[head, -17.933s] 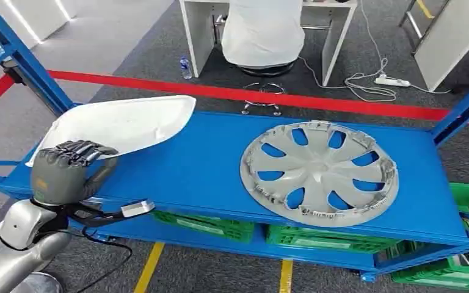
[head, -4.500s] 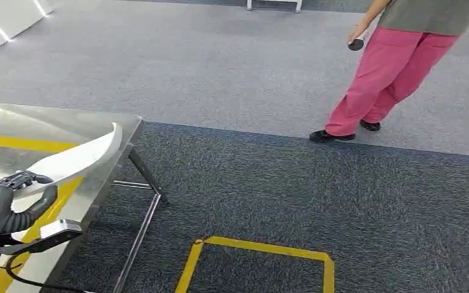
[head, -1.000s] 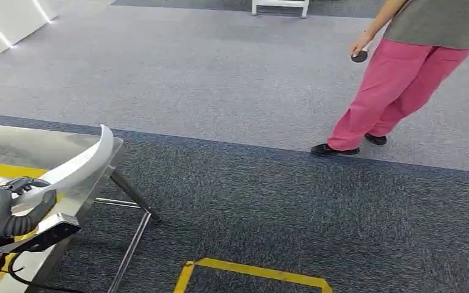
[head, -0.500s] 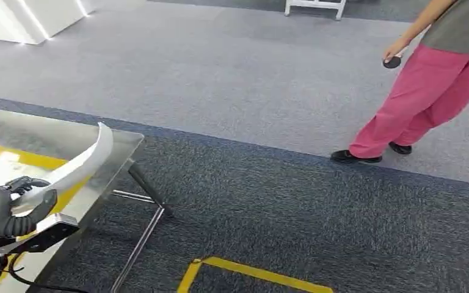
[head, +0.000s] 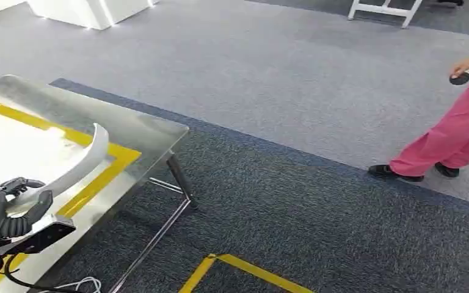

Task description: Take the parts from the cabinet and place them on the table.

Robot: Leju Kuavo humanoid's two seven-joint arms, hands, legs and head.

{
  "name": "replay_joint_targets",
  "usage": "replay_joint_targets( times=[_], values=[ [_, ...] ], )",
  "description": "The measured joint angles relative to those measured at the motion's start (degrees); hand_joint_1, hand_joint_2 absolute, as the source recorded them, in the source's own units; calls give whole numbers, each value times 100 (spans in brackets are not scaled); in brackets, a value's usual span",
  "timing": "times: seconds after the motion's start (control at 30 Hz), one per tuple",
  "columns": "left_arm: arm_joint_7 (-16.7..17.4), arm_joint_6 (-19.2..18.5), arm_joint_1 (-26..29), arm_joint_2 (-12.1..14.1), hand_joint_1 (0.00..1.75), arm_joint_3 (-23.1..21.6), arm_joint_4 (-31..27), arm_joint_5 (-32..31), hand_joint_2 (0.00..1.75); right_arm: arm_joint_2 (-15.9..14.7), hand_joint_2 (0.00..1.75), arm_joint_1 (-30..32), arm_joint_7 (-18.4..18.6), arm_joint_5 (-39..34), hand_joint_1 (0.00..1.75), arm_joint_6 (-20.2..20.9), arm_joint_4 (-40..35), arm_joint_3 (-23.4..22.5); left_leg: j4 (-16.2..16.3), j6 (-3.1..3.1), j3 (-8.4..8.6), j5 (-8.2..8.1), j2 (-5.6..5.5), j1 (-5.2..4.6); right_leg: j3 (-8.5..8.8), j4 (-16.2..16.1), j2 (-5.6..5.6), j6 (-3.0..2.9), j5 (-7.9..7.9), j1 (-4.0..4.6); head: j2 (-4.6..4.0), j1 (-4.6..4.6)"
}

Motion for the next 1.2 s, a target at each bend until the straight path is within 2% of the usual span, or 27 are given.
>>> replay_joint_targets(
  times=[0.03, 0.07, 0.13, 0.2, 0.23, 0.27, 0.33, 0.37, 0.4, 0.43, 0.47, 0.57, 0.6, 0.63, 0.67, 0.73, 0.77, 0.8, 0.87, 0.9, 0.93, 0.97, 1.07, 1.1, 1.13, 1.17, 1.2],
  values=[
    [0, 0, 21, 0, 175, 0, -2, 9, 175, 0, 0, -5, 4, 0, 0, 0, -2, 0, -4, 23, -11, 7, -85, -1, 35, -28, -86, 21, -6, 0, 0, 2],
    [0, 2, 26, 0, 175, 2, -11, 9, 175, 0, 0, 3, 4, 0, 0, 0, -2, -4, -65, 72, 41, 43, -170, 40, 56, -22, -78, 76, -45, -2, 0, -7],
    [0, 31, 45, -9, 175, 41, -39, 13, 175, 0, 0, 14, 11, 4, 0, 0, 0, -7, -76, 129, 44, 65, -295, 70, -138, 365, 561, 112, -290, -43, 0, 48],
    [-20, 66, 133, -37, 175, 74, -63, 118, 175, 9, 0, 7, -4, 9, 0, 0, 13, 26, -75, 151, 40, 55, -440, 65, -639, 1326, 722, 123, -704, -44, 0, 68],
    [-44, 85, 190, -57, 175, 92, -77, 175, 175, 18, 0, 7, -4, 9, 0, 0, 24, 44, -74, 154, 43, 53, -521, 55, -859, 1704, 735, 127, -799, -43, 0, 66],
    [-55, 101, 227, -79, 175, 96, -77, 219, 175, 26, 0, 8, -4, 11, 0, 0, 31, 54, -73, 158, 49, 50, -601, 48, -958, 1809, 736, 123, -746, -43, 0, 61],
    [-66, 116, 274, -118, 175, 114, -87, 282, 175, 39, 0, 1, 22, 9, 0, 0, 39, 90, -66, 157, 76, 44, -785, 46, -773, 1262, 769, 94, -264, -42, 0, 63],
    [-68, 118, 282, -144, 175, 131, -94, 306, 175, 46, 0, -9, 22, 9, 0, 0, 44, 96, -64, 148, 96, 35, -877, 47, -527, 684, 875, 65, 65, -44, 0, 66],
    [-70, 120, 283, -171, 175, 147, -105, 321, 175, 46, 0, -15, 20, 9, 0, 0, 46, 114, -60, 132, 100, 25, -943, 54, -343, 244, 1112, 43, 246, -52, 0, 68],
    [-70, 125, 281, -199, 175, 162, -109, 343, 175, 48, 0, -39, 20, 7, 0, 0, 57, 147, -29, 102, 76, 8, -1010, 20, -284, 109, 1347, 14, 160, -88, 0, 59],
    [-70, 129, 281, -223, 175, 188, -125, 376, 175, 50, 0, -74, -35, 4, 0, 0, 61, 173, -18, 71, 33, 22, -1099, 61, -187, 42, 1288, 24, 126, -78, 0, 55],
    [-70, 133, 296, -286, 175, 240, -138, 404, 175, 57, 0, -106, -44, 4, 0, 0, 72, 188, -36, -46, -12, 48, -1318, 99, -150, -10, 1091, -46, 140, -64, 0, 57],
    [-70, 133, 311, -297, 175, 247, -149, 406, 175, 70, 0, -124, -39, 4, 0, 0, 74, 190, 40, -68, -17, -16, -1082, 95, -119, -52, 992, -80, 156, -83, -2, 59],
    [-70, 136, 291, -306, 175, 267, -157, 406, 175, 70, 0, -116, -42, 4, 0, 0, 79, 190, 257, -118, -129, -182, -740, 77, -99, -64, 920, -118, 145, -82, 0, 11],
    [-70, 138, 265, -317, 175, 273, -164, 413, 175, 77, 0, -116, -42, 4, 0, 0, 79, 197, 652, -162, -328, -409, -585, 90, -92, -63, 830, -133, 133, -78, 0, 13],
    [-61, 136, 268, -361, 175, 273, -164, 424, 175, 85, 0, -122, -50, 4, 0, 0, 85, 236, 1494, -216, -762, -741, -513, 132, -81, -60, 656, -146, 103, -77, 0, 5],
    [-59, 136, 270, -382, 175, 273, -164, 450, 175, 87, 0, -123, -50, 2, 0, 0, 94, 247, 1660, -237, -859, -735, -506, 149, -70, -59, 576, -143, 90, -77, 0, 2],
    [-59, 142, 269, -402, 175, 282, -164, 505, 175, 96, 0, -129, -50, 2, 0, 0, 98, 262, 1580, -247, -826, -596, -496, 162, -47, -59, 496, -131, 71, -78, 0, 6],
    [-55, 100, 262, -496, 175, 332, -168, 706, 175, 120, 0, -148, -44, 2, 0, 0, 107, 282, 755, -227, -407, -53, -409, 163, 28, -59, 338, -106, 21, -78, 0, 2],
    [-42, 68, 257, -509, 175, 341, -175, 763, 175, 129, 0, -163, -44, 2, 0, 0, 109, 282, 287, -199, -155, 161, -251, 153, 68, -59, 278, -86, -6, -76, 0, 7],
    [-42, 35, 234, -522, 175, 348, -177, 791, 175, 131, 0, -173, -44, 2, 0, 0, 111, 291, 75, -172, -42, 84, 51, 85, 72, -57, 221, -46, -37, -40, 0, 7],
    [-42, 17, 201, -540, 175, 348, -184, 787, 175, 140, 0, -194, -44, 2, 0, 0, 111, 300, -1, -107, -37, 65, 23, 66, 70, -38, 169, -3, -71, -15, -2, -2],
    [-68, -46, 213, -568, 175, 367, -184, 750, 175, 142, 0, -266, -41, 2, 0, 0, 127, 330, -6, -11, -78, 72, -186, 57, 175, -81, -58, 80, -98, -13, 0, 11],
    [-99, -99, 213, -568, 175, 365, -186, 745, 175, 142, 0, -289, -37, 4, 0, 0, 127, 334, -52, 38, -33, 107, -243, 106, 130, -47, 83, 133, -161, -49, 2, 7],
    [-127, -133, 194, -564, 175, 369, -186, 747, 175, 146, 0, -293, -33, 2, 0, 0, 127, 345, -52, 70, -33, 104, -297, 108, 72, 134, 428, 143, -288, -50, -2, 50],
    [-133, -172, 169, -564, 175, 367, -186, 752, 175, 146, 0, -302, -54, 2, 0, 0, 127, 363, -50, 103, -44, 108, -355, 108, -111, 515, 621, 143, -484, -54, 0, 70],
    [-138, -186, 163, -568, 175, 361, -186, 761, 175, 146, 0, -303, -77, 2, 0, 0, 127, 376, -50, 114, -45, 107, -421, 107, -363, 1009, 707, 145, -698, -52, 0, 74]
  ],
)
